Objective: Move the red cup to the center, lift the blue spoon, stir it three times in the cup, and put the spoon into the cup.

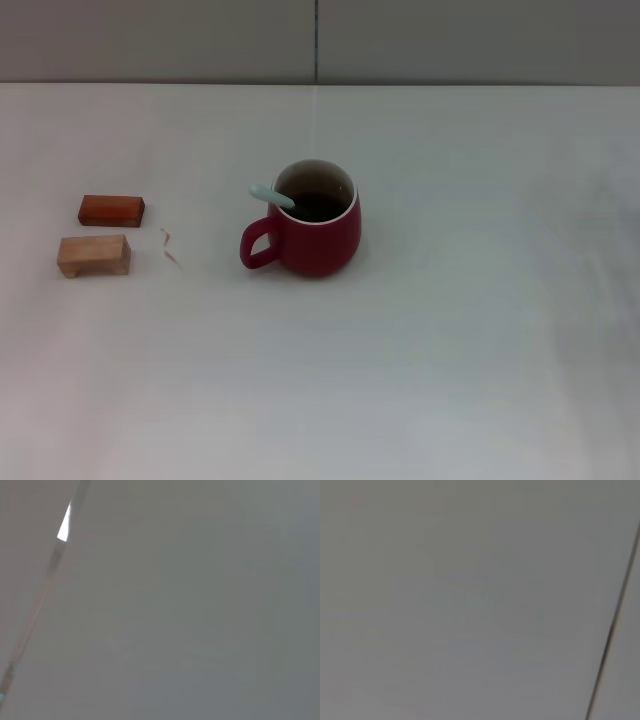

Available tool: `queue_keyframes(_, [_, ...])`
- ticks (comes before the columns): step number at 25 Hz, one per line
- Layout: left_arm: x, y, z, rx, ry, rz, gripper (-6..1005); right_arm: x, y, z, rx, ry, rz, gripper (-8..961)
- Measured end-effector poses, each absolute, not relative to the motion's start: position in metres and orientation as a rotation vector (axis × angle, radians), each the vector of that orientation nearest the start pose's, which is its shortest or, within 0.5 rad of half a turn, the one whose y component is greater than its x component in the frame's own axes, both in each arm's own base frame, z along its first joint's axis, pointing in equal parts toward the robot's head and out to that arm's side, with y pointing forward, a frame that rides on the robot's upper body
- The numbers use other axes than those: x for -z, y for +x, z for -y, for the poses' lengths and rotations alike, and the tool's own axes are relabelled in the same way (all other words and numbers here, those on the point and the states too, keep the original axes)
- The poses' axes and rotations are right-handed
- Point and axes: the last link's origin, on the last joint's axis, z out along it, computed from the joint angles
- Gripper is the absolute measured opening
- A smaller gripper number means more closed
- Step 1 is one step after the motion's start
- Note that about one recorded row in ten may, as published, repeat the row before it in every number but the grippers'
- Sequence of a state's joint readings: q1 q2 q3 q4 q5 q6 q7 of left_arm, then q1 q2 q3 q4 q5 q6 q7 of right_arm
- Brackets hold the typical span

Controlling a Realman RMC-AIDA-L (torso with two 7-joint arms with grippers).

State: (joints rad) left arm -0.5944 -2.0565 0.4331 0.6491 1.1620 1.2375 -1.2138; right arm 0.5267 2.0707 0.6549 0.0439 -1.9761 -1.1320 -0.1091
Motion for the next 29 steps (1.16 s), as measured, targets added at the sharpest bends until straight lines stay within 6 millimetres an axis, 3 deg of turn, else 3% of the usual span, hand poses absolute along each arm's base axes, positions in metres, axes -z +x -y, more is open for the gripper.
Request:
queue_keyframes(5, [-0.142, -0.289, -0.394, 1.271, -1.394, 0.534, 252, -0.014, 0.347, -0.35, -0.4, -1.532, -0.357, 31])
queue_keyframes(8, [-0.122, -0.307, -0.386, 1.138, -1.371, 0.516, 252, -0.019, 0.352, -0.347, -0.396, -1.5, -0.37, 33])
queue_keyframes(9, [-0.122, -0.307, -0.386, 1.138, -1.371, 0.516, 252, -0.019, 0.352, -0.347, -0.396, -1.5, -0.37, 33])
queue_keyframes(10, [-0.108, -0.313, -0.382, 1.048, -1.385, 0.493, 252, -0.024, 0.356, -0.344, -0.393, -1.465, -0.386, 33])
queue_keyframes(15, [-0.079, -0.325, -0.375, 0.841, -1.428, 0.437, 252, -0.033, 0.366, -0.334, -0.396, -1.392, -0.408, 35])
queue_keyframes(23, [-0.059, -0.344, -0.362, 0.761, -1.439, 0.531, 252, -0.038, 0.378, -0.322, -0.374, -1.352, -0.434, 38])
queue_keyframes(28, [-0.051, -0.355, -0.353, 0.738, -1.432, 0.599, 252, -0.05, 0.384, -0.311, -0.385, -1.275, -0.426, 213])
queue_keyframes(29, [-0.049, -0.356, -0.352, 0.735, -1.43, 0.611, 252, -0.052, 0.384, -0.31, -0.391, -1.254, -0.424, 213])
